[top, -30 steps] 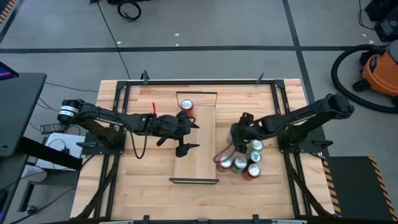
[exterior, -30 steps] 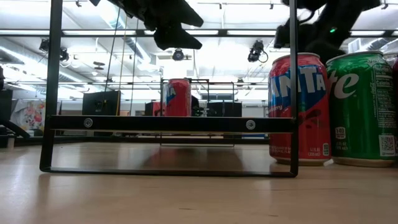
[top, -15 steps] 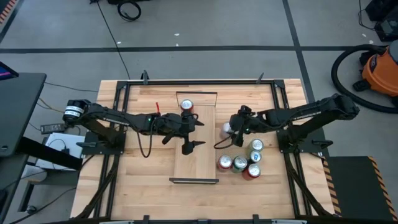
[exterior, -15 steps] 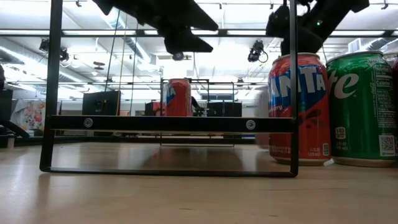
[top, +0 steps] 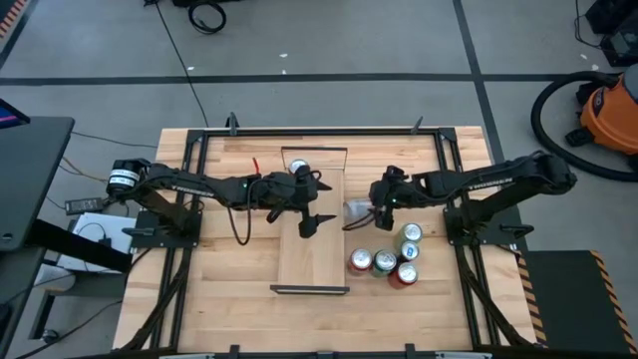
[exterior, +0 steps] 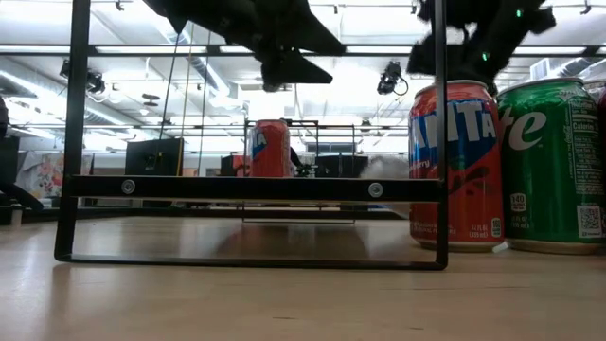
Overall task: Place canned beverage on shelf
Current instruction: Put the pink white soda can on the shelf
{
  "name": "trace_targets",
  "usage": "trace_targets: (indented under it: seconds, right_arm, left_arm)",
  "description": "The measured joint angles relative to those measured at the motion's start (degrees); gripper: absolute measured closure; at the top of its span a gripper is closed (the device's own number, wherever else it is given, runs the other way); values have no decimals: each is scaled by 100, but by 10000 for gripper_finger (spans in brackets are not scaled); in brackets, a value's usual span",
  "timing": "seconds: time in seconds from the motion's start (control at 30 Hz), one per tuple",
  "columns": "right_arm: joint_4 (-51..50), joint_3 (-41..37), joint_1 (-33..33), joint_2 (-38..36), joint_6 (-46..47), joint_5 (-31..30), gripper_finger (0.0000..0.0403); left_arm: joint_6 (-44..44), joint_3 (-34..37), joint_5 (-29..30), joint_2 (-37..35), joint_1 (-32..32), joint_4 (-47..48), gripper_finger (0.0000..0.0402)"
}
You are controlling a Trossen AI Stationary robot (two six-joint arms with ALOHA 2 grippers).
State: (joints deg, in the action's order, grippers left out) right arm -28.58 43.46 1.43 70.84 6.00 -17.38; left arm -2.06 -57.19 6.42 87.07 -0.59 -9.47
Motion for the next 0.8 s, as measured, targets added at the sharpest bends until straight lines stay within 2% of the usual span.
trace_targets:
  seconds: [0.23,0.33,0.47,0.57,0.8]
  right_arm:
    - [-25,-253,416,43,-636,643,49]
    - [-399,-158,426,43,-997,650,49]
    - [-1169,288,286,41,-935,703,49]
    - [-1722,537,141,128,-784,1072,49]
    - [-2437,805,-98,865,-754,1513,49]
  left_arm:
    - [158,-142,-69,0,-27,204,3]
    - [153,-142,-131,0,-25,291,3]
    - [249,-140,-234,0,-29,493,3]
    - [474,-140,-245,0,-27,493,3]
    - [918,-140,-243,0,83,454,3]
